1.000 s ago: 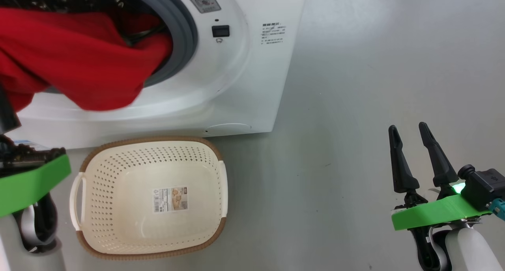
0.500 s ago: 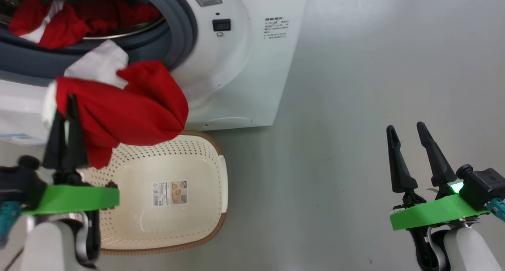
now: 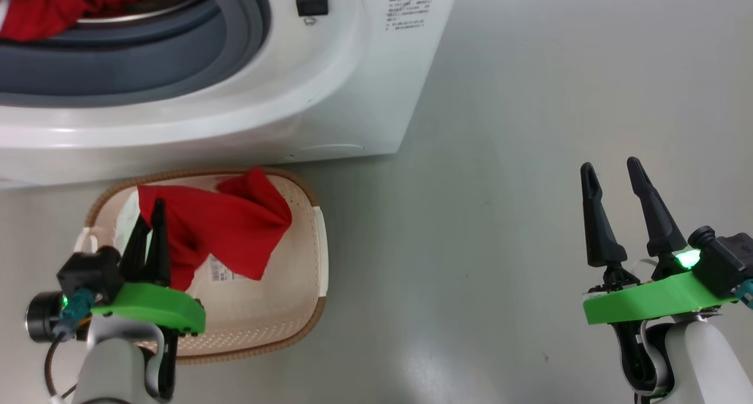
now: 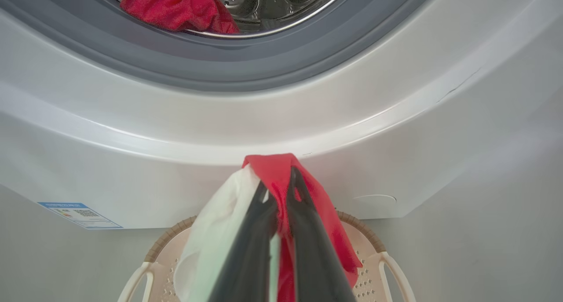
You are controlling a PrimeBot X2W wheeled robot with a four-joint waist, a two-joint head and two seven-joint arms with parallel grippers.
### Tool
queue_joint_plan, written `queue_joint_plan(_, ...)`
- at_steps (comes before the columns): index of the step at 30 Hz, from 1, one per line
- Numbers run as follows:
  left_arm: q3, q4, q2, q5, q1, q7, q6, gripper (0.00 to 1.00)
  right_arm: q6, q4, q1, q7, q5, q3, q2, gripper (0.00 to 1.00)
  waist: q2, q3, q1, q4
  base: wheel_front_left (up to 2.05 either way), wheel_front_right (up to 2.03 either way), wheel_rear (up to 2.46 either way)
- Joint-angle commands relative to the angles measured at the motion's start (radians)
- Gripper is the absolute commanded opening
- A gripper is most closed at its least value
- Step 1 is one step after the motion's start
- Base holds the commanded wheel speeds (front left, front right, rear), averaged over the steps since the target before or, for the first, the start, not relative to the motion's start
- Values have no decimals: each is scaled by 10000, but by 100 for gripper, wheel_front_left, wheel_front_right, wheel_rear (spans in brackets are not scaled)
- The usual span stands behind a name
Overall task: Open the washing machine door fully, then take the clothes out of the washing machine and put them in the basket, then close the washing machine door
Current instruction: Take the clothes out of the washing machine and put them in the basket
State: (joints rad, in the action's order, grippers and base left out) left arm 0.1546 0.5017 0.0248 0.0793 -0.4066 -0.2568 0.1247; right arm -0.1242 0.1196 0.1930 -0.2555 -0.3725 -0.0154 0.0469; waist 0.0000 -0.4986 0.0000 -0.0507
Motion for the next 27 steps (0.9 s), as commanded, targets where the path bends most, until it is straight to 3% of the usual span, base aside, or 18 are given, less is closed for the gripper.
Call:
queue_joint_plan(1, 211, -18, 255, -84, -209, -49, 16, 0, -65, -284, 162, -63, -55, 232, 33, 100, 0, -395, 0, -111, 0, 0, 0)
queue_joint_plan(13, -29, 2636, 448, -421, -1916, -49, 32, 0, -65, -612, 679, -63, -55, 126, 33, 100, 0, -1934, 0, -198, 0, 0, 0)
queue_joint_plan(27, -344, 4939, 644, -482, -3299, -49, 36, 0, -65, -779, 1001, -63, -25, -38, 33, 100, 0, -2731, 0, -111, 0, 0, 0)
